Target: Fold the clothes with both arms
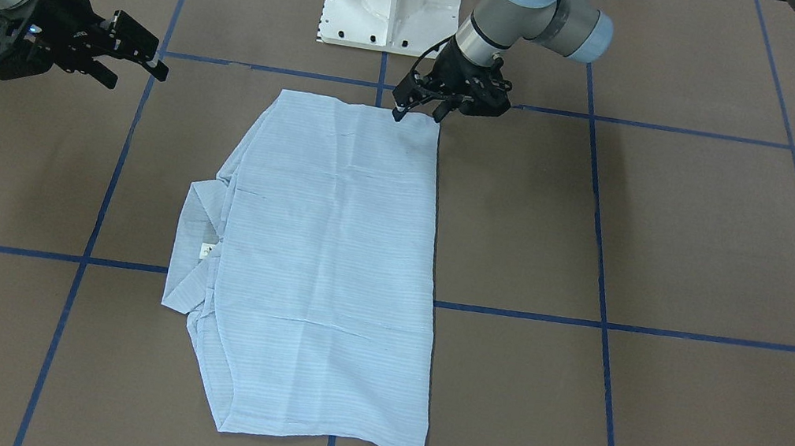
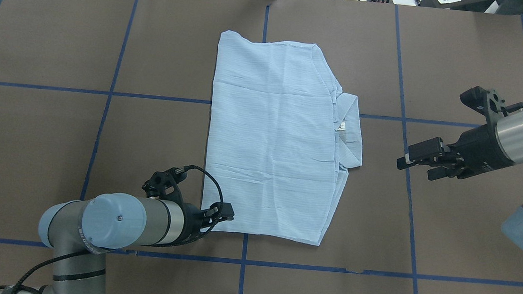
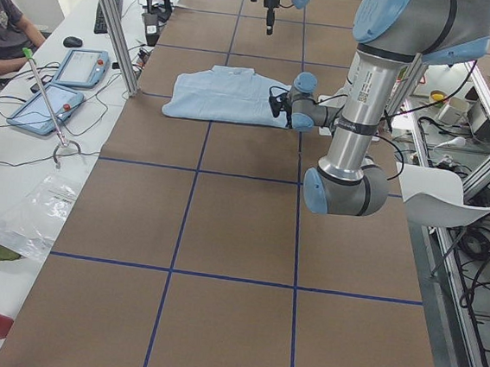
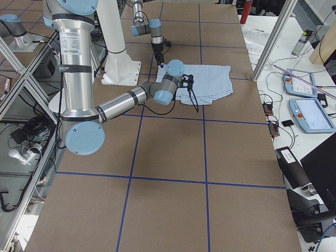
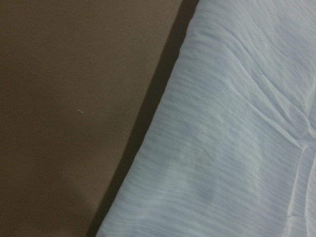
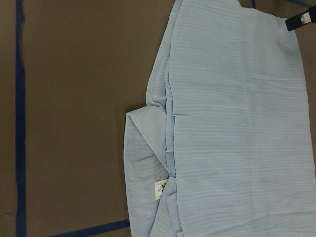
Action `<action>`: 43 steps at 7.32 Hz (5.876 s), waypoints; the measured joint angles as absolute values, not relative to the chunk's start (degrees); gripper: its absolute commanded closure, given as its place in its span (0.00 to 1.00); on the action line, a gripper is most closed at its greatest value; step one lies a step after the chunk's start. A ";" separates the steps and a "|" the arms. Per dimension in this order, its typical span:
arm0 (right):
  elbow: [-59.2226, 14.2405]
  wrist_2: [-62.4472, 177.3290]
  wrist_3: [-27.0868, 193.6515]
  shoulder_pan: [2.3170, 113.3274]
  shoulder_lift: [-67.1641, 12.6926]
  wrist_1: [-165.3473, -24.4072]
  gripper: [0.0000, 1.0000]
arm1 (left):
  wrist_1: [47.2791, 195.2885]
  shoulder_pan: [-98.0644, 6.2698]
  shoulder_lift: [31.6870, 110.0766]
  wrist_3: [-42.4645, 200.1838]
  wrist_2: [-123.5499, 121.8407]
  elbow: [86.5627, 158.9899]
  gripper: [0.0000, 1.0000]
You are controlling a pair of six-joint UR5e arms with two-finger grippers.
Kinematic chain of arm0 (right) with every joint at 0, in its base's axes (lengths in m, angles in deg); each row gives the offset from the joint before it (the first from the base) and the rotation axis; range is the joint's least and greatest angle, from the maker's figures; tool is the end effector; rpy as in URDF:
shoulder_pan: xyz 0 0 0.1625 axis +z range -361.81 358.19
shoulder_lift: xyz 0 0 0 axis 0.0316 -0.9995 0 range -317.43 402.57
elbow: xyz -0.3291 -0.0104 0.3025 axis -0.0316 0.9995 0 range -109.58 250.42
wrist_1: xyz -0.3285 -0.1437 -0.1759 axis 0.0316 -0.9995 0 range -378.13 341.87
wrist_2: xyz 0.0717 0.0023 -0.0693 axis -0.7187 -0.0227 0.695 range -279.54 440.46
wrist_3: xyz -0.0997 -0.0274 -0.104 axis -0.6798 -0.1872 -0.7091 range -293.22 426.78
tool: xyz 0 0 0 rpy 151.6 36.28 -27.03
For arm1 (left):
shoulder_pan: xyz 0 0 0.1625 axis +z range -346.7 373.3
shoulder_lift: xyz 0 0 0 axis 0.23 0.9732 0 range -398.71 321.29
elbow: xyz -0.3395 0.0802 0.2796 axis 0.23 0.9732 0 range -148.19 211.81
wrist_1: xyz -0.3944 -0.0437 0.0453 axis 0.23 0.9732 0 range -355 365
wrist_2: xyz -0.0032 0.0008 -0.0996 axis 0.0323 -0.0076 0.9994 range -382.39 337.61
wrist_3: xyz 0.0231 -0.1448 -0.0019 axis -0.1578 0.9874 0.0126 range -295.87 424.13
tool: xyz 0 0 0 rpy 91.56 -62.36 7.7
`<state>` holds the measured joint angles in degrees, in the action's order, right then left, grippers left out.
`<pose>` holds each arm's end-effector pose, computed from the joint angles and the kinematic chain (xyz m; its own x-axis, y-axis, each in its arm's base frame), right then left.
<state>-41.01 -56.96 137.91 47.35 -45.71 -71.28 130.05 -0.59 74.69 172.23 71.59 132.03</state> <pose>-0.3048 -0.3912 0.4246 0.3401 0.0589 0.9386 0.0160 0.9975 -0.0684 0.6147 -0.2788 0.3246 0.2807 -0.3887 -0.8775 0.2777 0.9081 -0.3134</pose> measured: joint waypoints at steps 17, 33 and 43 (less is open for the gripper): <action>-41.20 -57.17 137.97 47.42 -46.00 -71.57 0.00 | 122.36 -0.59 75.25 172.06 71.91 134.34 0.35; -42.11 -53.81 142.40 45.39 -46.13 -71.57 0.00 | 122.34 -0.93 75.35 173.19 72.05 136.06 1.00; -44.09 -19.22 172.21 15.50 -26.79 -106.02 0.00 | 122.42 -0.94 75.19 172.63 72.24 136.37 1.00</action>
